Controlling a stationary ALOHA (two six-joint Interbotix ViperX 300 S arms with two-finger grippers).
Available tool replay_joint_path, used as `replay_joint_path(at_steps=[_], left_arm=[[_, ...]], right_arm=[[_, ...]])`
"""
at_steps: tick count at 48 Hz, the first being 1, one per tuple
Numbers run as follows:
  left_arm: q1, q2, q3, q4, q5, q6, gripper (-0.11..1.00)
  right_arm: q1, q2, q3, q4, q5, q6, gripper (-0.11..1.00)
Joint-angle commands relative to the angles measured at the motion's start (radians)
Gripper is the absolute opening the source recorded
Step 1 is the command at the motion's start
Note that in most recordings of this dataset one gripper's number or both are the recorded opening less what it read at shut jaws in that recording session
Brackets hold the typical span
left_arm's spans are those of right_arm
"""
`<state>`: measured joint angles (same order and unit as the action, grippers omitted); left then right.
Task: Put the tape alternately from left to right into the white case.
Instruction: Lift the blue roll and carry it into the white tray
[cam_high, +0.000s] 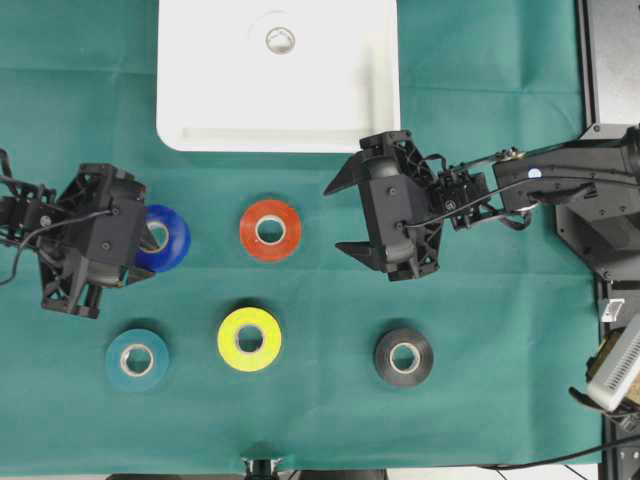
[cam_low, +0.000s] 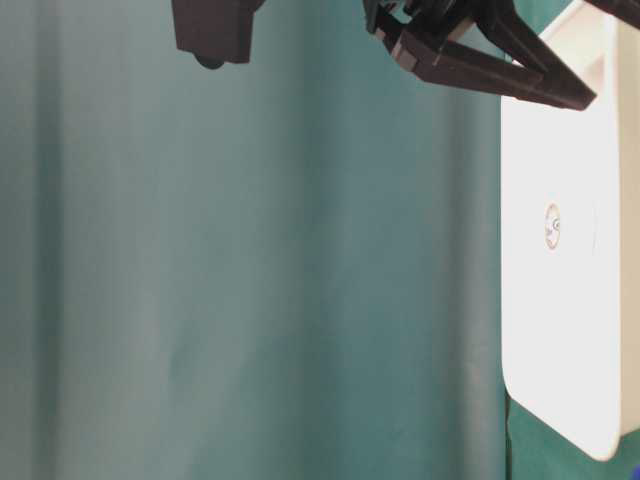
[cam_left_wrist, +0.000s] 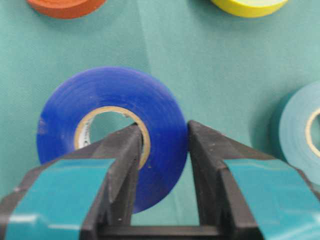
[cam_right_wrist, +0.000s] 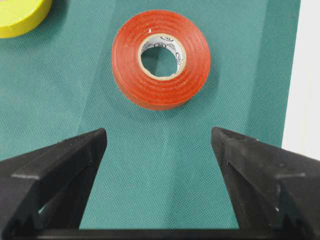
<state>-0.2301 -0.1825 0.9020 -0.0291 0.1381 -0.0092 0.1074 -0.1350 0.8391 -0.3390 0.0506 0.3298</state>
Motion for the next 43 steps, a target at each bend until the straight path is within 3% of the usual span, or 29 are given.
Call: replay_joint_path(at_steps=[1,10,24,43], left_arm=[[0.006,-0.035,-0.023,0.003,0.011,0.003,0.27],[0.058,-0.04,-0.034,0.005,0.014,0.012,0.27],[0.219,-0.038,-0.058,0.006,0.014,0.058,0.27],[0.385,0.015,-0.121,0.006,0.014,0.195,0.27]], right_arm=[[0.003,-0.011,-0.014,0.0,-0.008,0.002,0.83],[0.003,-0.011,-0.014,0.002,-0.008,0.002,0.83],[0.003,-0.011,-0.014,0.0,-0.009,0.002,0.83],[0.003,-0.011,-0.014,0.0,-0.009,0.002,0.83]])
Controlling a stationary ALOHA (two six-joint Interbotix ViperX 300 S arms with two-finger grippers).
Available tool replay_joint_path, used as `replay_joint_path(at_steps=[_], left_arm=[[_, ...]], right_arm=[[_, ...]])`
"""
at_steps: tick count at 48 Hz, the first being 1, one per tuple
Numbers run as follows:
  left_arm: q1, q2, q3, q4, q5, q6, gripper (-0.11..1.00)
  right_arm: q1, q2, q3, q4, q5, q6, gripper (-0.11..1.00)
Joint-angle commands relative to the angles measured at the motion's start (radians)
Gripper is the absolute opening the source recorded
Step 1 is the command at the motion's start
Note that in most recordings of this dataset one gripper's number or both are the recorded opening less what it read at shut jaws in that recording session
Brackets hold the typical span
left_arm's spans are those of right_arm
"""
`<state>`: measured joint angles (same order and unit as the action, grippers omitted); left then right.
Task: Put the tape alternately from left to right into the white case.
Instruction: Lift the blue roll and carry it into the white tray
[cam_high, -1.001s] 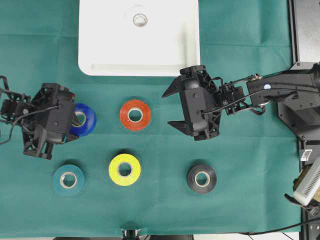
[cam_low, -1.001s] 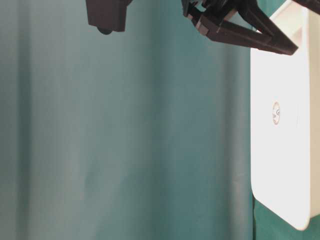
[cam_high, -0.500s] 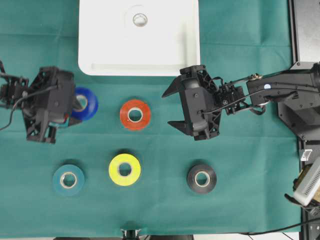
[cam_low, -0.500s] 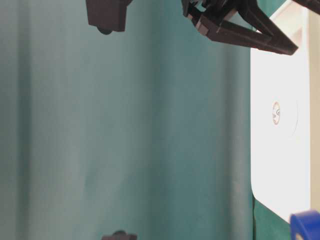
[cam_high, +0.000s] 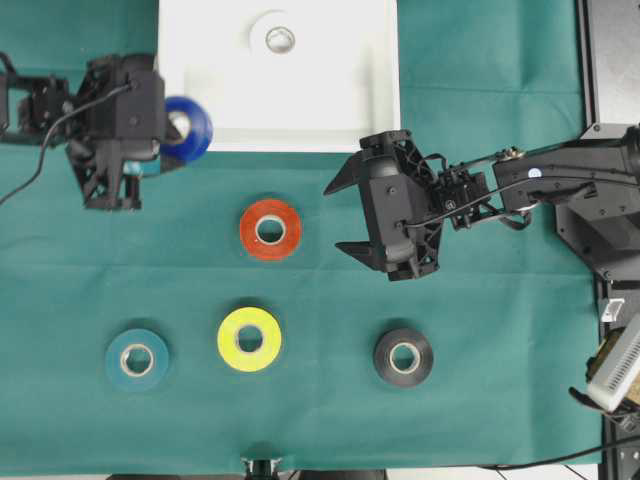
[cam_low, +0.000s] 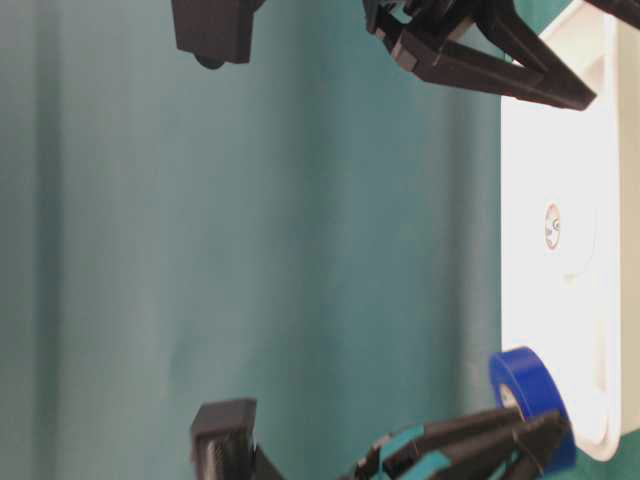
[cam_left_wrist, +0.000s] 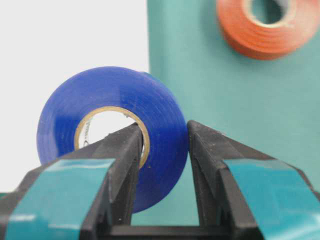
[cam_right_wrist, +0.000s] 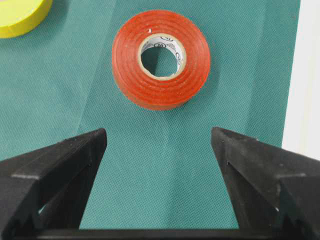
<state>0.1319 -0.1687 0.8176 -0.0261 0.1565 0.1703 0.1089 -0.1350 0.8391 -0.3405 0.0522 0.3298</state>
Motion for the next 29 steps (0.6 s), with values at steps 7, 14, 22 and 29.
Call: replay_joint_path(at_steps=[7,14,22,29], left_arm=[[0.064,0.044,-0.072,0.003,-0.008,0.057,0.27],[0.118,0.092,-0.106,0.003,-0.008,0.098,0.27],[0.169,0.133,-0.135,0.003,-0.009,0.123,0.27],[0.204,0.164,-0.163,0.003,-0.009,0.132,0.27]], right_arm=[[0.002,-0.011,-0.014,0.002,-0.011,0.002,0.83],[0.002,-0.011,-0.012,0.002,-0.011,0.002,0.83],[0.002,-0.011,-0.012,0.002,-0.011,0.002,0.83],[0.002,-0.011,-0.012,0.002,-0.011,0.003,0.83]])
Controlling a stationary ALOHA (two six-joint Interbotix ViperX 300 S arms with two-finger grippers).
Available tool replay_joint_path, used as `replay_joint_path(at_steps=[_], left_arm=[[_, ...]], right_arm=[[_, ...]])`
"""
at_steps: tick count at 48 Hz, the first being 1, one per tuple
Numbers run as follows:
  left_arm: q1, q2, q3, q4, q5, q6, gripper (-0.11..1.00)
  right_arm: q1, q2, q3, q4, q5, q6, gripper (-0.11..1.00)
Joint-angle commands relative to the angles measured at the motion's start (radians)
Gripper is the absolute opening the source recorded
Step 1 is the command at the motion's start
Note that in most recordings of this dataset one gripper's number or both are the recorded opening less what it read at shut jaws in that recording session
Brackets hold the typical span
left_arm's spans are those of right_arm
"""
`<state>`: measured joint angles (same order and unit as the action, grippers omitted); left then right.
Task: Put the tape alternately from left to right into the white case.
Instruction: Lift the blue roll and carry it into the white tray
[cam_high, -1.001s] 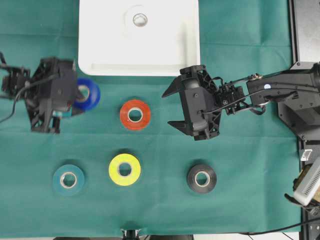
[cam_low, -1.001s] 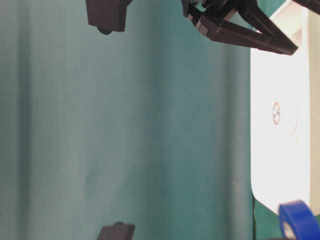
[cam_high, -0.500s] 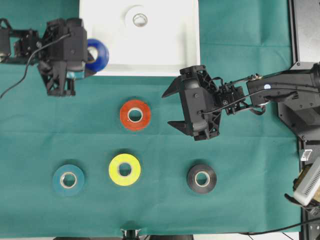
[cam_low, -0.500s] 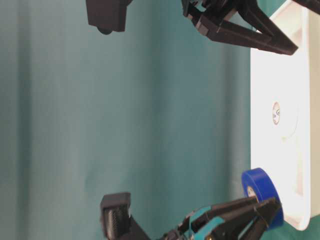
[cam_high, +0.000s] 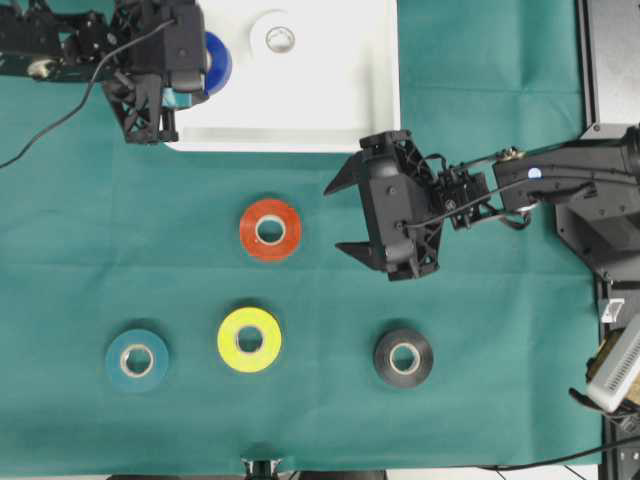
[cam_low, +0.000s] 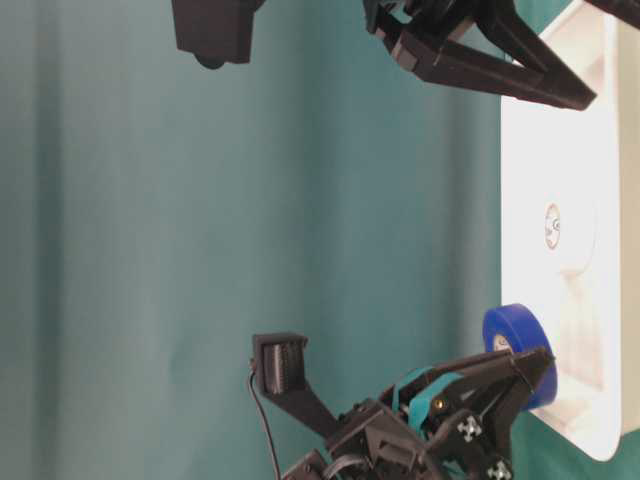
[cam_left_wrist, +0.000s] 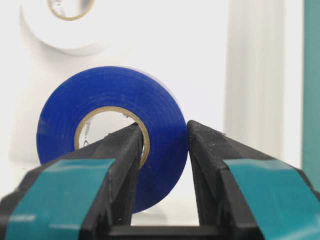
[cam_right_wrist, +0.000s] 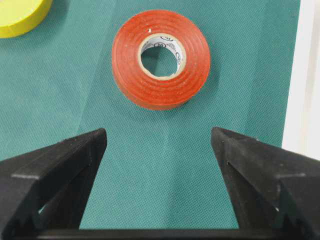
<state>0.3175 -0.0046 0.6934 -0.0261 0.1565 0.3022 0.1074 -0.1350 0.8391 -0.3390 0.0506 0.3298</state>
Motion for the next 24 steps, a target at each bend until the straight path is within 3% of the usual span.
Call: replay_joint_path(at_steps=[1,24], left_arm=[[0.021,0.005,-0.041,0.003,-0.009,0.0,0.27],[0.089,0.089,-0.095,0.003,-0.009,0.002,0.27]], right_arm=[[0.003,-0.011,-0.012,0.0,-0.009,0.002,0.83],[0.003,-0.011,-0.012,0.002,-0.009,0.003,0.83]])
